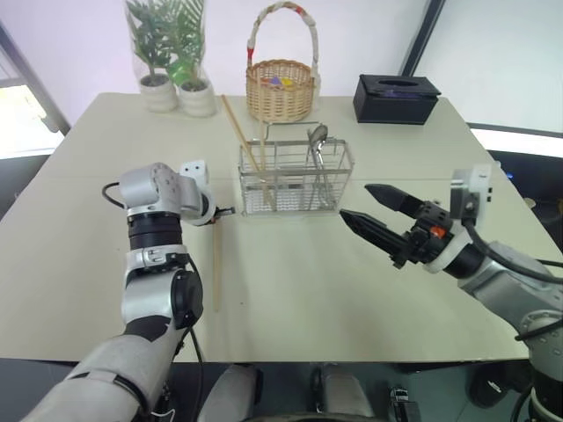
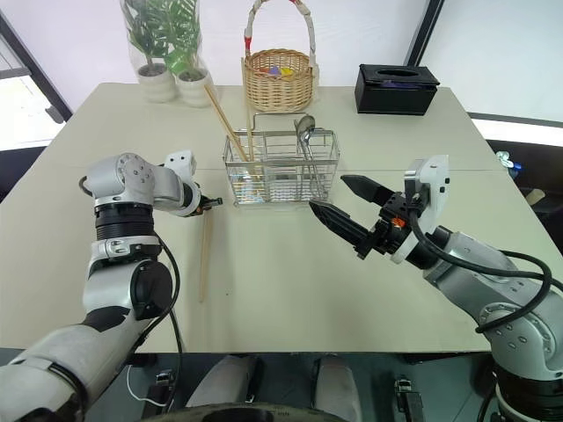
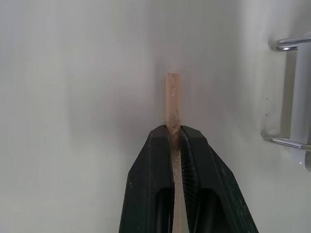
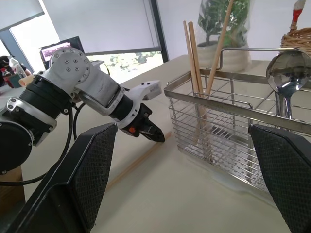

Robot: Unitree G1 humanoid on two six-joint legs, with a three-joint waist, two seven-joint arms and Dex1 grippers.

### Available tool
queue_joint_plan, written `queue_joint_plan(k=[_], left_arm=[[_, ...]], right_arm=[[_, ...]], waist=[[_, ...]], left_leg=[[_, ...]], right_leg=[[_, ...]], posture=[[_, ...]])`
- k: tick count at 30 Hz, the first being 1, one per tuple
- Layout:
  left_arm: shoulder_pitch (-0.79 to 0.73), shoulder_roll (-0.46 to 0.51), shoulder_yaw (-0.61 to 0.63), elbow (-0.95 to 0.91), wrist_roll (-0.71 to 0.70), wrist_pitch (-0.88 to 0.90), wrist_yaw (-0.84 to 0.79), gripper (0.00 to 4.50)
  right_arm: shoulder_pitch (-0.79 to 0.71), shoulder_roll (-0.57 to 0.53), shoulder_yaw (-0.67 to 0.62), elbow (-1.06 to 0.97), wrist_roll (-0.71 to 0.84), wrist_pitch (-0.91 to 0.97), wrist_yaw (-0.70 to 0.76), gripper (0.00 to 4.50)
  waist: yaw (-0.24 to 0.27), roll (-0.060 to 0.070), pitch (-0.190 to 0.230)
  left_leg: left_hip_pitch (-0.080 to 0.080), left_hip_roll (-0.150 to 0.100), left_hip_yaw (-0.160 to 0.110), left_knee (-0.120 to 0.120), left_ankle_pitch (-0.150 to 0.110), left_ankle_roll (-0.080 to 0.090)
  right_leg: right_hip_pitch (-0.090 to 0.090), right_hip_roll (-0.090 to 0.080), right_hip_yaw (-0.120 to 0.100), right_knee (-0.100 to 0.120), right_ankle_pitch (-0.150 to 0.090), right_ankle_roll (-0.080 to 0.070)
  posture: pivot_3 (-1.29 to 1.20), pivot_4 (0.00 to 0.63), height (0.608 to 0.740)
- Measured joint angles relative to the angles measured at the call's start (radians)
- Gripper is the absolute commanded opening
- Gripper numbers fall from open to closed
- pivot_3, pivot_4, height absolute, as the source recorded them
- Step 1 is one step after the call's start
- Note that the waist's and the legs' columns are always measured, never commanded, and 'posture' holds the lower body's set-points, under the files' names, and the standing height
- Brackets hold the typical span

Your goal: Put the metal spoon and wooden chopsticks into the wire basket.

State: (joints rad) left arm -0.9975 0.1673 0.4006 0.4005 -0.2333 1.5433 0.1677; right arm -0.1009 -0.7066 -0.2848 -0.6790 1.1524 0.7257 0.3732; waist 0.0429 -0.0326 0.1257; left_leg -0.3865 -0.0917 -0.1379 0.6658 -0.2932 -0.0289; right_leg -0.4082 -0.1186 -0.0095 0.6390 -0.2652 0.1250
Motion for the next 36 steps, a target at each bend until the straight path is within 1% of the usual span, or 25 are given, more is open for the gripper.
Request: queue_joint_plan(k=[2, 4, 7, 9, 11, 13, 14, 18, 21, 25, 28, 34, 36], left_arm=[[0.0, 0.007, -0.004, 0.003, 0.005, -0.004, -0.014, 0.07], [0.0, 0.034, -0.014, 0.019, 0.008, -0.039, -0.031, 0.07], [-0.009, 0.106, -0.033, 0.067, 0.031, -0.162, -0.052, 0.07], [-0.042, 0.171, -0.039, 0.129, 0.055, -0.324, -0.061, 0.07], [-0.097, 0.242, -0.046, 0.194, 0.081, -0.524, -0.08, 0.07], [-0.166, 0.284, -0.043, 0.241, 0.086, -0.686, -0.11, 0.07], [-0.2, 0.289, -0.037, 0.256, 0.083, -0.763, -0.127, 0.07], [-0.306, 0.268, -0.022, 0.255, 0.026, -1.044, -0.23, 0.07], [-0.342, 0.219, -0.002, 0.175, -0.067, -1.137, -0.334, 0.07], [-0.334, 0.156, -0.019, 0.041, -0.163, -1.113, -0.407, 0.07], [-0.272, 0.108, -0.046, -0.059, -0.204, -1.073, -0.425, 0.07], [-0.112, -0.01, -0.125, -0.102, -0.21, -1.046, -0.405, 0.07], [-0.091, -0.025, -0.152, -0.101, -0.2, -1.047, -0.403, 0.07]], right_arm=[[0.0, 0.0, 0.0, 0.0, -0.001, -0.004, 0.003, 4.5], [0.0, 0.0, 0.0, 0.0, -0.002, -0.009, 0.01, 4.5], [-0.002, -0.003, -0.001, 0.005, -0.003, -0.012, 0.017, 4.5], [-0.011, -0.009, -0.002, 0.011, -0.003, -0.012, 0.02, 4.5], [-0.026, -0.015, -0.004, 0.017, -0.003, -0.012, 0.022, 4.5], [-0.035, -0.019, -0.005, 0.025, -0.002, -0.011, 0.023, 4.5], [-0.045, -0.02, -0.005, 0.033, -0.002, -0.01, 0.023, 4.5], [-0.078, -0.02, -0.005, 0.044, -0.001, -0.008, 0.021, 4.5], [-0.081, -0.02, -0.004, 0.048, -0.001, -0.002, 0.014, 4.5], [-0.073, -0.019, -0.004, 0.045, -0.001, 0.002, 0.003, 4.5], [-0.063, -0.017, -0.004, 0.043, 0.0, 0.003, -0.015, 4.5], [-0.043, -0.017, -0.011, 0.034, 0.003, 0.003, -0.038, 4.5], [-0.036, -0.017, -0.017, 0.029, 0.01, 0.003, -0.049, 4.5]], waist=[[-0.001, 0.0, 0.0], [-0.002, -0.001, 0.0], [-0.006, -0.001, 0.001], [-0.005, -0.001, 0.001], [-0.002, -0.002, 0.002], [0.002, -0.003, 0.001], [0.008, -0.003, 0.001], [0.022, -0.003, 0.001], [0.02, -0.003, 0.001], [0.012, -0.003, 0.001], [-0.001, -0.002, 0.001], [-0.005, -0.002, 0.001], [-0.005, -0.003, 0.002]], left_leg=[[0.0, 0.0, 0.0, 0.0, 0.0, 0.0], [0.0, 0.001, 0.0, 0.0, 0.0, 0.0], [0.0, 0.002, 0.001, 0.0, 0.0, 0.0], [-0.002, 0.002, 0.001, 0.0, 0.0, -0.001], [-0.003, 0.002, 0.001, 0.0, 0.0, -0.001], [-0.004, 0.001, 0.0, 0.0, 0.0, -0.001], [-0.004, 0.0, 0.0, 0.0, 0.0, 0.0], [-0.005, 0.0, 0.001, 0.0, 0.0, 0.0], [-0.006, 0.0, 0.002, 0.0, 0.0, 0.0], [-0.005, 0.0, 0.002, 0.0, 0.0, 0.001], [-0.004, 0.0, 0.001, 0.0, -0.002, 0.004], [-0.002, 0.001, 0.001, 0.001, -0.001, 0.004], [-0.003, 0.001, 0.001, 0.002, -0.001, 0.004]], right_leg=[[0.0, 0.0, 0.0, 0.0, 0.0, 0.0], [-0.001, 0.0, 0.0, 0.0, 0.0, 0.0], [-0.002, 0.001, 0.0, 0.001, 0.0, 0.0], [-0.004, 0.001, 0.0, 0.001, 0.0, 0.0], [-0.005, 0.001, 0.001, 0.001, 0.0, 0.0], [-0.004, 0.0, 0.001, 0.0, 0.0, 0.0], [-0.004, -0.001, 0.0, -0.001, 0.0, 0.0], [-0.002, -0.001, 0.0, -0.006, 0.001, 0.001], [-0.002, -0.002, 0.001, -0.007, 0.001, 0.001], [-0.002, -0.001, 0.001, -0.007, 0.001, 0.001], [-0.001, -0.001, 0.001, -0.006, 0.001, 0.001], [-0.001, 0.001, 0.001, -0.004, 0.001, 0.001], [-0.002, 0.001, 0.001, -0.004, 0.002, 0.0]], posture=[[0.0, 0.15, 0.651], [0.0, 0.15, 0.651], [0.0, 0.15, 0.651], [0.0, 0.15, 0.651], [0.0, 0.15, 0.651], [0.0, 0.15, 0.651], [0.0, 0.15, 0.651], [0.0, 0.15, 0.651], [0.0, 0.15, 0.651], [0.0, 0.15, 0.651], [0.0, 0.15, 0.651], [0.0, 0.15, 0.651], [0.0, 0.15, 0.651]])
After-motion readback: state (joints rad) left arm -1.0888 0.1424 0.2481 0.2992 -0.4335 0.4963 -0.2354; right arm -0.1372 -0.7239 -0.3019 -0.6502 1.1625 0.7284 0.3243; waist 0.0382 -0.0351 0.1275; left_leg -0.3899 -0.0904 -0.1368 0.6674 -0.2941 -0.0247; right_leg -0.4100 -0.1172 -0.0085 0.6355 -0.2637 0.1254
